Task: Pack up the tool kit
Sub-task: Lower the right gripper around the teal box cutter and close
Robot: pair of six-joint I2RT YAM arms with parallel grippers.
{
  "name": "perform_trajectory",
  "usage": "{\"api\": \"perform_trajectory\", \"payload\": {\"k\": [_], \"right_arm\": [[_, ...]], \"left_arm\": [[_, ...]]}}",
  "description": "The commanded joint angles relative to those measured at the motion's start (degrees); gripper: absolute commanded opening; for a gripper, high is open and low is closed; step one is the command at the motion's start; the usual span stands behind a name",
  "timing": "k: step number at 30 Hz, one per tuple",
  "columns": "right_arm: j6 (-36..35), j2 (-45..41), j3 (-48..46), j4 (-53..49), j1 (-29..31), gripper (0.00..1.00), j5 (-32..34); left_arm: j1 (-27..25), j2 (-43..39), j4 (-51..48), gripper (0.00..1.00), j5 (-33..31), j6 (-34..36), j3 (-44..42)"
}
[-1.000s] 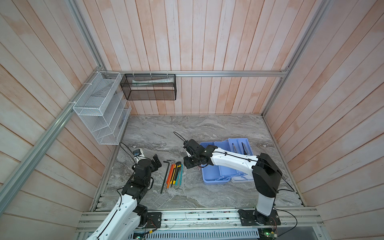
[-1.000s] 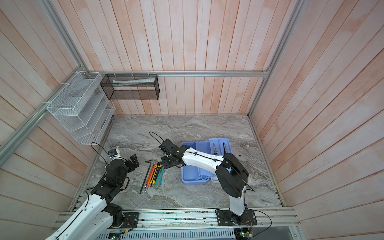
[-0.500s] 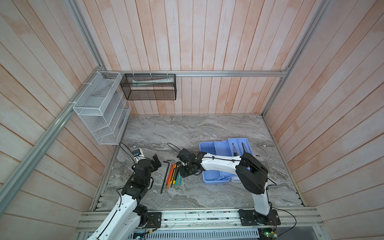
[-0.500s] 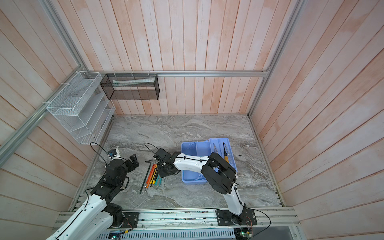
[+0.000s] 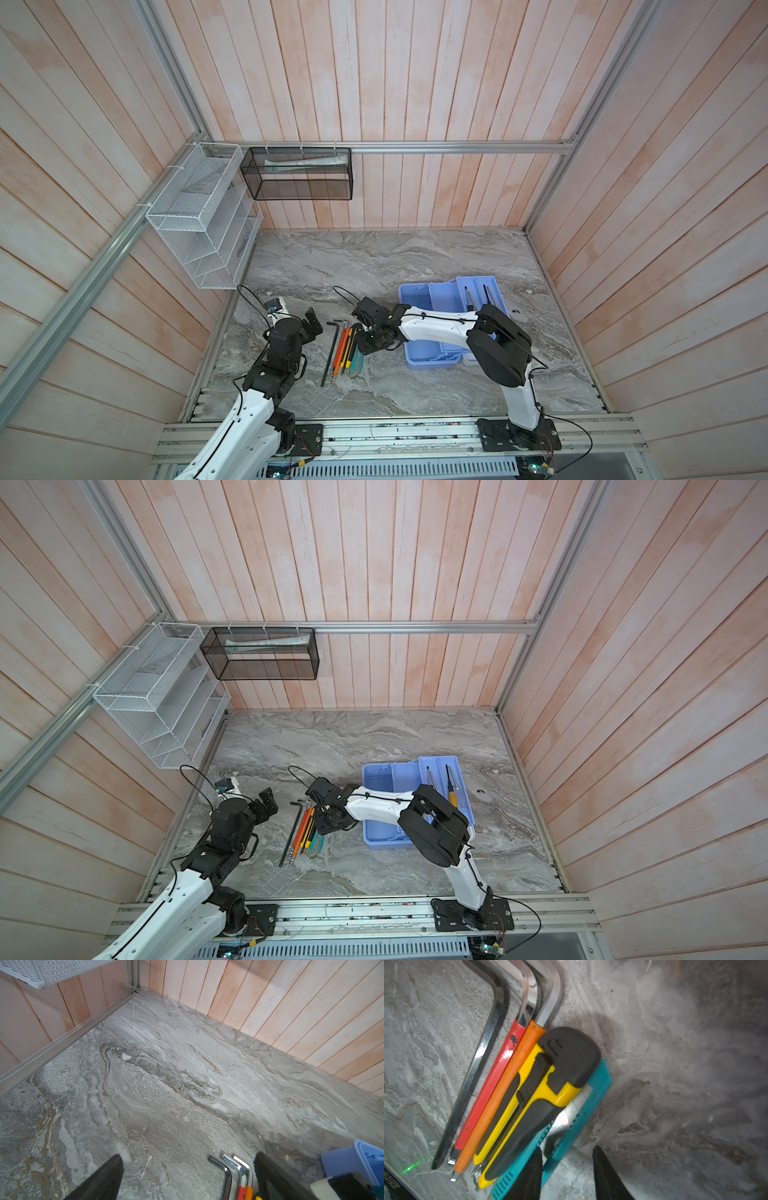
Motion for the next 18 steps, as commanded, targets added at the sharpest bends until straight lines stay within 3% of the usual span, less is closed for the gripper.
{"api": "perform_trajectory", "payload": {"k": [1, 8, 18], "right_arm": [[0.09, 2.00, 1.44, -1.78, -0.02, 0.40, 1.08], [-4.46, 0.98, 2.09, -8.21, 0.02, 0.39, 8.05], [-9.84, -0.08, 3.12, -10.65, -3.28, 0.39, 11.98]], "left_arm": [[0.36, -0.50, -0.06, 1.00, -0.21, -0.34, -0.58], [0.36, -0.41, 0.02, 1.00, -0.13, -0.38, -0.55], [0.36, -0.46, -0.09, 1.00, -0.12, -0.34, -0.56]]}}
